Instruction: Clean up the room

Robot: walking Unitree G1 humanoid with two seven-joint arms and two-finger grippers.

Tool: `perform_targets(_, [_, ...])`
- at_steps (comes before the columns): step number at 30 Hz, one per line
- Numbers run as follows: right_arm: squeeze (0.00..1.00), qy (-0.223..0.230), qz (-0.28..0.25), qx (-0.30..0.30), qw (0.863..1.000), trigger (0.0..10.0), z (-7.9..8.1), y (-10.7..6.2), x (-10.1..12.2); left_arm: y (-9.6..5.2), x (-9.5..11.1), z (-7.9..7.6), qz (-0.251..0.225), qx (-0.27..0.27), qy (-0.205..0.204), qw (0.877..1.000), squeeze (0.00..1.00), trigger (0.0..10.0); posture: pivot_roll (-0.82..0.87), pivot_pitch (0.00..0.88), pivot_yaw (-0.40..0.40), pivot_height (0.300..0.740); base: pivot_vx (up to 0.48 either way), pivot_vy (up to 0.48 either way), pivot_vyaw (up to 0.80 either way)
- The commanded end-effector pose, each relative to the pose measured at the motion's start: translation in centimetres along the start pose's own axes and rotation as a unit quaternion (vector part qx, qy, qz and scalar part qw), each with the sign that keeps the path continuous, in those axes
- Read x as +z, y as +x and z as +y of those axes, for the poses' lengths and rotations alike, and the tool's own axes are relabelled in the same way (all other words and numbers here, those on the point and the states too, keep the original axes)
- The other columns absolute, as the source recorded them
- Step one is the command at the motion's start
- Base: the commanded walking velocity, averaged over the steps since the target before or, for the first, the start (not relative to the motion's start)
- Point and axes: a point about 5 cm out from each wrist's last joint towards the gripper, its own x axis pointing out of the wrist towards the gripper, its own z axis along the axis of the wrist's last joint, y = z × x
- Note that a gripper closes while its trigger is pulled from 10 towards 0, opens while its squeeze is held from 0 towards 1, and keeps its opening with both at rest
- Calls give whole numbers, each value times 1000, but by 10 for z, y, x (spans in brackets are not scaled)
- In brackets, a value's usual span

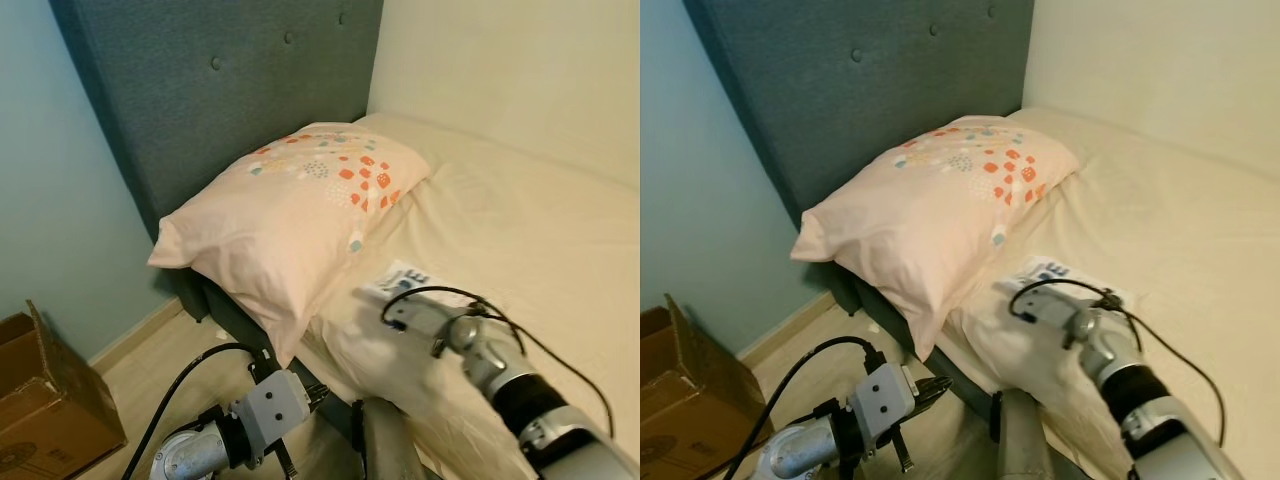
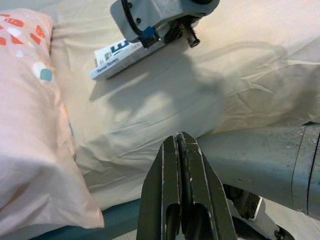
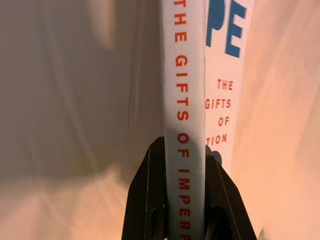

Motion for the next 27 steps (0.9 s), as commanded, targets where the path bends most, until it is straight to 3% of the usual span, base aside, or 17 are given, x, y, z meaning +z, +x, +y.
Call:
perform_targets(1, [0, 8, 7, 16, 1000, 10000, 9, 2, -2, 0, 0, -2, 0, -11, 6, 1000, 0, 10000, -111, 187, -62, 559, 0, 0, 0])
perform_targets(3, [0, 27, -22, 48, 998, 10000, 24, 2, 12, 0, 0, 0, 0, -9, 8, 1000, 0, 10000, -108, 187, -61, 559, 0, 0, 0])
perform_targets(6, [0, 47, -49, 74, 995, 10000, 33, 1, 24, -1, 0, 1, 1, -7, 10, 1000, 0, 10000, -104, 186, -60, 559, 0, 0, 0])
perform_targets(13, [0, 21, -109, 91, 990, 10000, 40, -3, 48, -3, 0, 3, 4, -1, 13, 1000, 0, 10000, -99, 187, -65, 559, 0, 0, 0])
perform_targets(21, [0, 9, -113, 102, 988, 10000, 42, -4, 51, -2, -1, 1, 4, -3, 14, 1000, 0, 10000, -99, 182, -67, 559, 0, 0, 0])
perform_targets(27, [0, 25, -101, 100, 989, 10000, 45, -3, 48, 0, 0, 1, 3, -6, 14, 1000, 0, 10000, -99, 182, -67, 559, 0, 0, 0])
